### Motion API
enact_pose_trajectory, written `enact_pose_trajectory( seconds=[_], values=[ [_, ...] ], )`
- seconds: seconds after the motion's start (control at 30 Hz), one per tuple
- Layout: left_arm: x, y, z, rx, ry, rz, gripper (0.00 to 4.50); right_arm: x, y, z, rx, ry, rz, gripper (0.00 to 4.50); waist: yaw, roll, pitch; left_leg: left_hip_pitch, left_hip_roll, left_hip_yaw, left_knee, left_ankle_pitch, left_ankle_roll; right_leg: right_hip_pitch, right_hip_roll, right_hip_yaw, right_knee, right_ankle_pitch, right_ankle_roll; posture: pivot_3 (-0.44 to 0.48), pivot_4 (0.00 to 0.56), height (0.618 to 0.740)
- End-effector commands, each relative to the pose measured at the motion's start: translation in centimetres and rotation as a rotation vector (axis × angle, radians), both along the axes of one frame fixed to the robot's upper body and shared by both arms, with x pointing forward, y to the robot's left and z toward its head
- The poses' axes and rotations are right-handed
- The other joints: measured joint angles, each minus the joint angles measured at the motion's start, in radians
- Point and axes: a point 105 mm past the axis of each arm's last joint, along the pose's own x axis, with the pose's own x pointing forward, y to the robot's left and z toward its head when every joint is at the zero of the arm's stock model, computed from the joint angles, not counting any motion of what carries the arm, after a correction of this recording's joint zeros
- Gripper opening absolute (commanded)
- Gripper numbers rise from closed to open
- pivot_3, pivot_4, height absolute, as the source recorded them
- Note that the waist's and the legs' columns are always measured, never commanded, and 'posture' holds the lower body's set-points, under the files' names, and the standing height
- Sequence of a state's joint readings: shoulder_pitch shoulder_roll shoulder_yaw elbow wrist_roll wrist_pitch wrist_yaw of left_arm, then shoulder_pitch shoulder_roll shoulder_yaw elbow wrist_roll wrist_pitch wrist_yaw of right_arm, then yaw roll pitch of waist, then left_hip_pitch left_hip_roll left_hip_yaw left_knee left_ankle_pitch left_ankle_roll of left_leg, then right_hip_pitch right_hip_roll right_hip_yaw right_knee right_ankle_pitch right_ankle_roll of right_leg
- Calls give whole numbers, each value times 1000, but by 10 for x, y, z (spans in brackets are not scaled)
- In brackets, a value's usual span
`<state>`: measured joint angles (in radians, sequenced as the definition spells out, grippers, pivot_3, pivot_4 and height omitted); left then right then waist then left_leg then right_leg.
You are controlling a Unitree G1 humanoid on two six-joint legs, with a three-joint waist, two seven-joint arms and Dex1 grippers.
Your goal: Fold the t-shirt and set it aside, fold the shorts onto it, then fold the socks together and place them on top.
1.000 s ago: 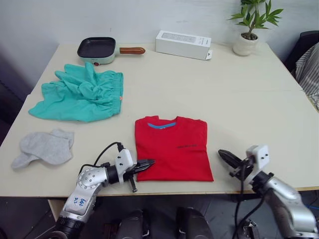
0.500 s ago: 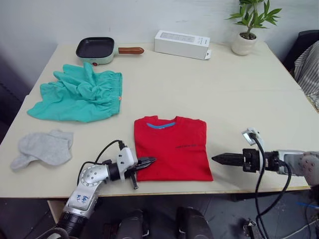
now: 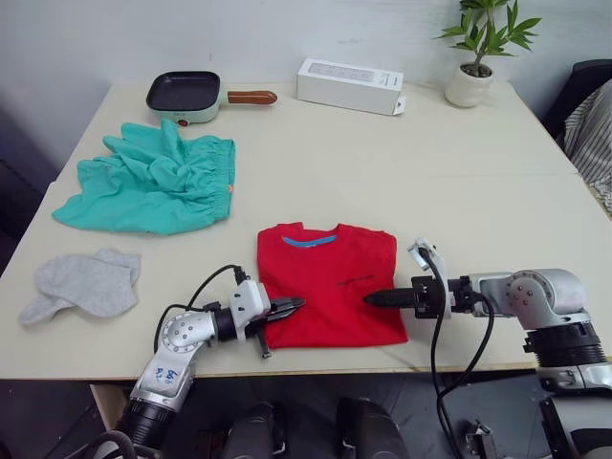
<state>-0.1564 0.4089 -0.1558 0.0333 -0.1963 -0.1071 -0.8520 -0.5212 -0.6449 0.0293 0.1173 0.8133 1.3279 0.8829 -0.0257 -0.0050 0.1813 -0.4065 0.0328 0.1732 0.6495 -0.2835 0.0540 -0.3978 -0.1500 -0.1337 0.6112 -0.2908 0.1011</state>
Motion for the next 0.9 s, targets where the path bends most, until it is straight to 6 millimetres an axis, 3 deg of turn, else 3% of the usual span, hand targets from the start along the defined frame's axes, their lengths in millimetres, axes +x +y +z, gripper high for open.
enact_pose_trajectory(
  seconds=[0.03,0.1,0.2,0.4,0.63,0.9],
  values=[
    [1,1,10,-10,-32,-17,0,2,-3,-3,4,19,-55,561,-2,-2,-2,0,0,0,0,0,0,0,0,0,0,0,0,0,150,740],
    [-2,-1,17,-36,-17,-57,0,6,-8,-1,5,17,-101,25,-2,-4,-3,0,0,0,0,0,0,0,0,0,0,0,0,0,150,740],
    [-13,-1,23,-14,31,-146,581,1,-17,10,20,-6,-95,0,0,-5,-3,0,0,0,1,-1,2,1,-1,1,-1,2,0,0,150,740],
    [-20,3,76,-123,-22,-176,2463,0,-46,26,15,-35,-182,0,16,-2,-1,-4,-2,0,0,0,0,-3,-2,1,-2,2,1,0,150,740],
    [-26,15,93,-127,15,-165,4459,3,-112,39,-24,-71,-412,0,23,-2,-1,-6,-2,2,0,2,5,-4,1,0,-4,2,1,0,150,740],
    [-20,25,97,-113,9,-127,4459,0,-206,37,-195,-126,-676,0,23,-2,-1,-6,-3,5,1,3,7,-4,1,0,-6,3,3,0,150,740]
  ],
)
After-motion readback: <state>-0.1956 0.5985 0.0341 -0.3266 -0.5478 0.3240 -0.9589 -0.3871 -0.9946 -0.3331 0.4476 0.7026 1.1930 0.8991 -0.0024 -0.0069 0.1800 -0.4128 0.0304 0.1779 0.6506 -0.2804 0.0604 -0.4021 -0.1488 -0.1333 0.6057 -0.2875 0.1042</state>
